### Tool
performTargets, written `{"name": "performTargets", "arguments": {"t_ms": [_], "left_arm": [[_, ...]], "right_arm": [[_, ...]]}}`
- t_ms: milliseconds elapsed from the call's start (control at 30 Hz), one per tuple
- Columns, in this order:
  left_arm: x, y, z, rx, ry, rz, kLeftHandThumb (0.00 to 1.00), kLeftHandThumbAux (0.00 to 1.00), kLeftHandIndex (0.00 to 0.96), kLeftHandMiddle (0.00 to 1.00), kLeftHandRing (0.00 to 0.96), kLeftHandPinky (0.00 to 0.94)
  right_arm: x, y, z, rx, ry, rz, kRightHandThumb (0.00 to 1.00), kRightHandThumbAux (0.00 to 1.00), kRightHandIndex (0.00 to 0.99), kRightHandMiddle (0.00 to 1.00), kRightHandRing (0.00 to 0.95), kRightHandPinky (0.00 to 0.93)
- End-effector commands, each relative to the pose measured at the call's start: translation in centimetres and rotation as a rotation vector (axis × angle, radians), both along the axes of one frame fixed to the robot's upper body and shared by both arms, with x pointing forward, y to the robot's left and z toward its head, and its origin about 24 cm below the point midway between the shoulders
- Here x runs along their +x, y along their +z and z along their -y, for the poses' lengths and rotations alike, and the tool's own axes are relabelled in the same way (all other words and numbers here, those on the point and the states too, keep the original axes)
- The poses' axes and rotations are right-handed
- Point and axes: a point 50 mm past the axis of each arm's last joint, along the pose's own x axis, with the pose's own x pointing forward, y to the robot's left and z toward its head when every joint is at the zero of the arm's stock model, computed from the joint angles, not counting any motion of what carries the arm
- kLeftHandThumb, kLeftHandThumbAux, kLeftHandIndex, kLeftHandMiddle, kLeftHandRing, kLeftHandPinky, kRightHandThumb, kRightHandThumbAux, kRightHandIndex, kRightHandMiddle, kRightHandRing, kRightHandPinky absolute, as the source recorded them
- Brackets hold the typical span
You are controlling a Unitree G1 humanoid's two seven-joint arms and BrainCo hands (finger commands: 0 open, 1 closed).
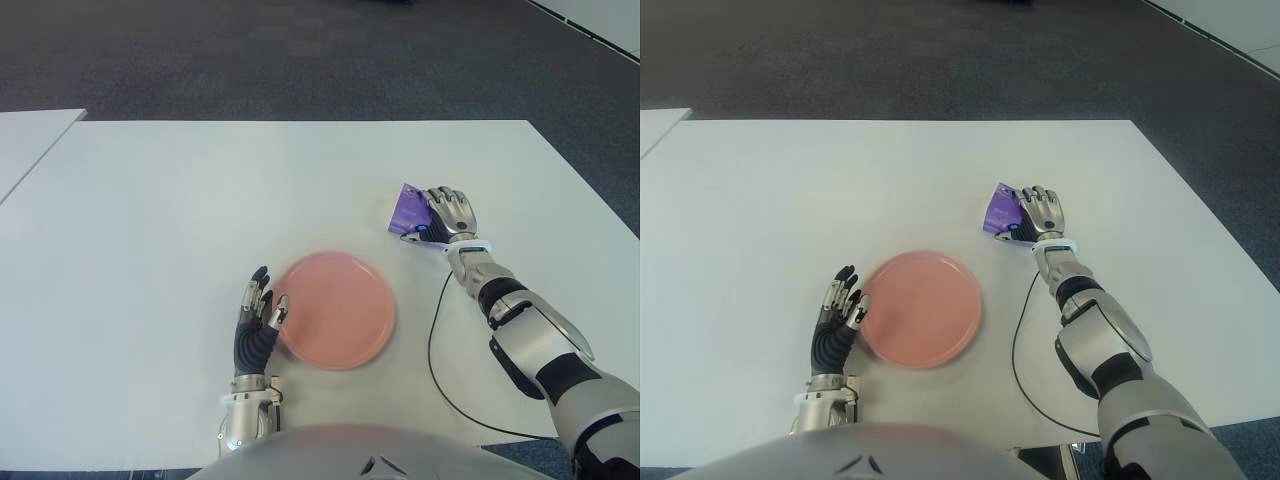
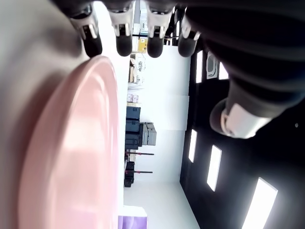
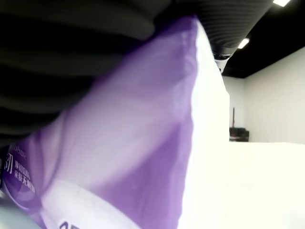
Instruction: Put the tissue paper into the plate.
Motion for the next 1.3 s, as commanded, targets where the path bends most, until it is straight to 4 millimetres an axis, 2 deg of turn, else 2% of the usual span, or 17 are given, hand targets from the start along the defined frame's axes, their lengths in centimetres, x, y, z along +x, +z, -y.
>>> {"name": "performTargets", "arguments": {"t_ms": [33, 233, 433, 867, 1133, 1300], "left_arm": [[-1.0, -1.9, 0.9, -0.015, 0.001, -0.144, 0.085, 0.576, 0.01, 0.009, 0.0, 0.005], [-0.9, -1.9, 0.6, -0.007, -0.017, -0.131, 0.053, 0.566, 0.018, 0.01, 0.0, 0.005], [-0.7, -2.1, 0.4, -0.013, -0.014, -0.128, 0.039, 0.572, 0.023, 0.016, 0.0, 0.016], [-0.6, -2.5, 0.3, -0.032, 0.006, -0.142, 0.04, 0.587, 0.041, 0.027, 0.005, 0.02], [-0.7, -2.4, 0.2, -0.003, 0.001, -0.141, 0.045, 0.577, 0.044, 0.027, 0.008, 0.03], [-0.8, -2.2, 0.1, 0.012, 0.002, -0.132, 0.044, 0.59, 0.044, 0.026, 0.008, 0.039]], "right_arm": [[-4.4, -5.6, 0.3, -0.095, 0.001, -0.248, 0.688, 0.722, 0.433, 0.71, 0.699, 0.733], [-4.2, -5.5, -1.0, -0.053, 0.039, -0.198, 0.696, 0.725, 0.435, 0.755, 0.744, 0.758], [-3.6, -4.6, -0.4, -0.009, 0.03, -0.171, 0.697, 0.727, 0.437, 0.788, 0.78, 0.779], [-2.9, -3.6, -0.4, 0.052, 0.023, -0.101, 0.693, 0.728, 0.438, 0.814, 0.808, 0.736], [0.0, 0.6, 0.0, 0.06, 0.091, 0.046, 0.694, 0.727, 0.438, 0.821, 0.813, 0.777], [0.6, 2.8, 0.3, 0.092, 0.16, 0.163, 0.696, 0.725, 0.439, 0.817, 0.804, 0.791]]}}
